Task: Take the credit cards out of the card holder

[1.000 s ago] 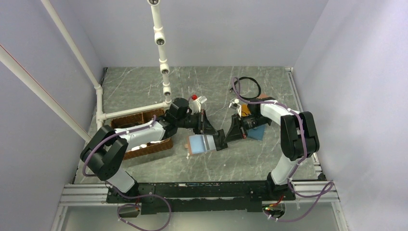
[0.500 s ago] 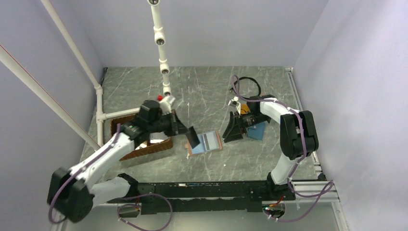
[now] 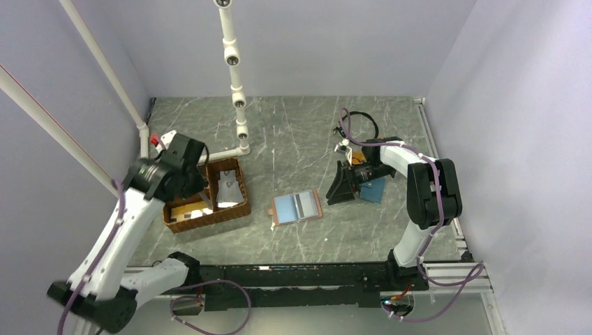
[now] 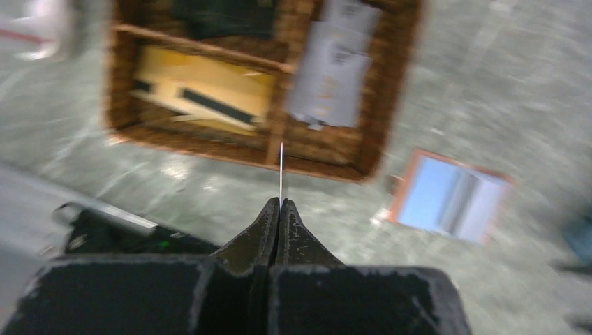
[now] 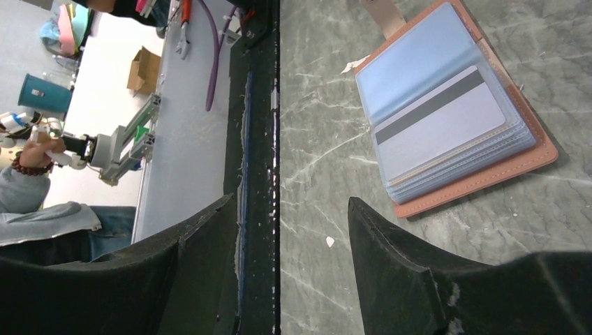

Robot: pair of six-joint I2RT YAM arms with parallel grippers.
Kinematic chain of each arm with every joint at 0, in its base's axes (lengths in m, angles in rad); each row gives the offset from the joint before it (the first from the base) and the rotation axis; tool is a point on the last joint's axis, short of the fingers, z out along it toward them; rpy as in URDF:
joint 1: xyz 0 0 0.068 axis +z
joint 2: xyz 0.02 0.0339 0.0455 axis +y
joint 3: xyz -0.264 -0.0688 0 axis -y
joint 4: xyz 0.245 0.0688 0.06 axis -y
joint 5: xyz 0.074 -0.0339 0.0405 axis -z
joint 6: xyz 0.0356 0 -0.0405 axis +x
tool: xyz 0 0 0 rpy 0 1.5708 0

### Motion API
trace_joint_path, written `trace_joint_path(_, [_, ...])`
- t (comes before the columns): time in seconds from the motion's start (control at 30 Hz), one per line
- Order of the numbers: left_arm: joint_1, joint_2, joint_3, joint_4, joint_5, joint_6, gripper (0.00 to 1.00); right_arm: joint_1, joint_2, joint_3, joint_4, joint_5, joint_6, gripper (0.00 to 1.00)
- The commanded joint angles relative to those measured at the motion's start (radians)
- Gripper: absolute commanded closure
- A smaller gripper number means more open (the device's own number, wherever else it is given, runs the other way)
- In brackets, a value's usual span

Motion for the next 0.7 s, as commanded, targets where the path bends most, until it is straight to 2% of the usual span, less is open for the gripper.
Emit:
trace_joint_path(0.0, [0.003,0.218,0.07,-0.439,-0.366,-0.143,1.0,0.0,-0.011,0.018,0.007,-0.013,-0.031,0.37])
trace_joint_path(0.1, [0.003,0.296,0.062,-0.389,-0.444,-0.084,1.0,-0.001,-0.017,0.012,0.013,-0.011,-0.025,0.37])
trace_joint_path(0.3, [0.003,0.287,0.0,-0.05,-0.474,0.238,1.0,-0.002,-0.041,-0.002,0.031,-0.002,-0.012,0.37])
trace_joint_path(0.4, [0.003,0.268,-0.061,0.108,-0.433,0.41,1.0,-0.004,-0.043,-0.004,0.035,0.0,-0.009,0.37])
trace_joint_path(0.5, [0.004,0.255,-0.134,0.225,-0.301,0.604,1.0,-0.008,-0.039,0.0,0.023,0.0,-0.023,0.37])
trace_joint_path(0.6, [0.006,0.246,-0.153,0.283,-0.221,0.685,1.0,-0.011,-0.042,-0.002,0.021,0.001,-0.028,0.37])
trace_joint_path(0.67, [0.006,0.236,-0.164,0.321,-0.225,0.724,1.0,-0.012,-0.04,-0.002,0.017,0.0,-0.032,0.37])
